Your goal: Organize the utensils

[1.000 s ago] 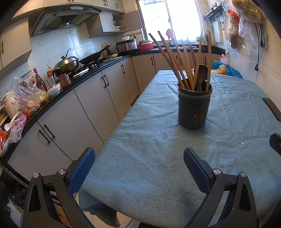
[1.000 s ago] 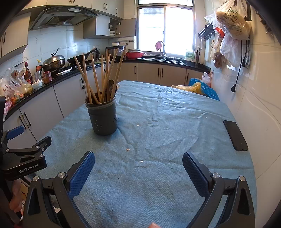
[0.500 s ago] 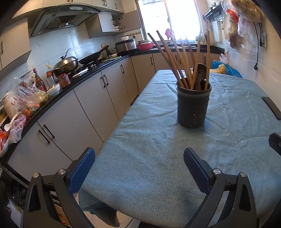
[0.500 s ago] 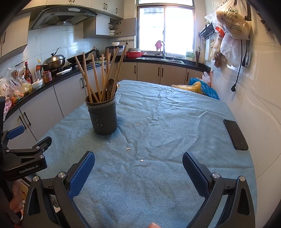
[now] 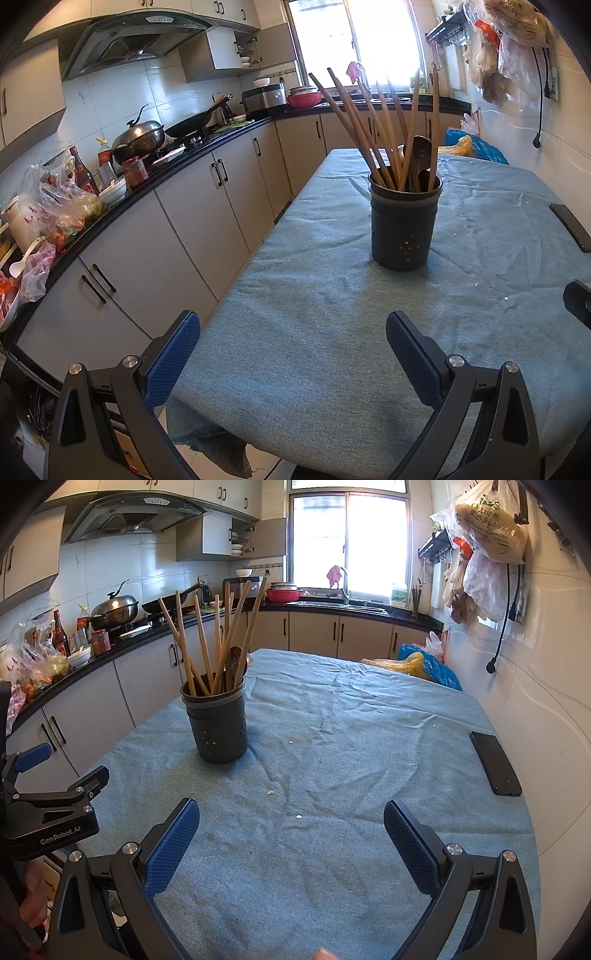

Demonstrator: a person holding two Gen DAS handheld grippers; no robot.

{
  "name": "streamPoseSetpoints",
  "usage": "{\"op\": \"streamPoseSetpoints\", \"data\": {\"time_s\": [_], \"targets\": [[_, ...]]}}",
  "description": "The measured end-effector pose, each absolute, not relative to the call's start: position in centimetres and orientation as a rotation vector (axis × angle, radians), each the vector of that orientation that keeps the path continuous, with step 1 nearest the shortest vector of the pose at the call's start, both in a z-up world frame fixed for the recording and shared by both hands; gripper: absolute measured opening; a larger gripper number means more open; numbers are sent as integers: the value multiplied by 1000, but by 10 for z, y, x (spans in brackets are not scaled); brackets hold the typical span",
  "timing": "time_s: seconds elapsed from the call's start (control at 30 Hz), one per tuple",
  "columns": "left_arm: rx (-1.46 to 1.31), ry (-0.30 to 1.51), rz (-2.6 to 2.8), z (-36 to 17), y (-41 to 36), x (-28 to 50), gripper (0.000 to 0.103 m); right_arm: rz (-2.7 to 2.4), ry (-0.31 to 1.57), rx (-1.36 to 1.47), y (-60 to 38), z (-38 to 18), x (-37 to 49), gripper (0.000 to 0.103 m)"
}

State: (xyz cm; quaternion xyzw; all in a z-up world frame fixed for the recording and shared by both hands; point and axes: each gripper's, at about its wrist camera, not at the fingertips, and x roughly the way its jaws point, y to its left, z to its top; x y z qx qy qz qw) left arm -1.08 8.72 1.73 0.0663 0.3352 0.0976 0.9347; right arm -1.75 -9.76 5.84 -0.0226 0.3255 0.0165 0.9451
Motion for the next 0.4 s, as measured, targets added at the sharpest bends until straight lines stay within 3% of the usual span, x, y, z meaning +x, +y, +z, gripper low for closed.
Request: {"op": "streamPoseSetpoints", "data": {"time_s": [0.4], "targets": [[155, 667, 199, 24, 80, -15, 101, 9, 670, -5, -113, 55, -20, 102]]}}
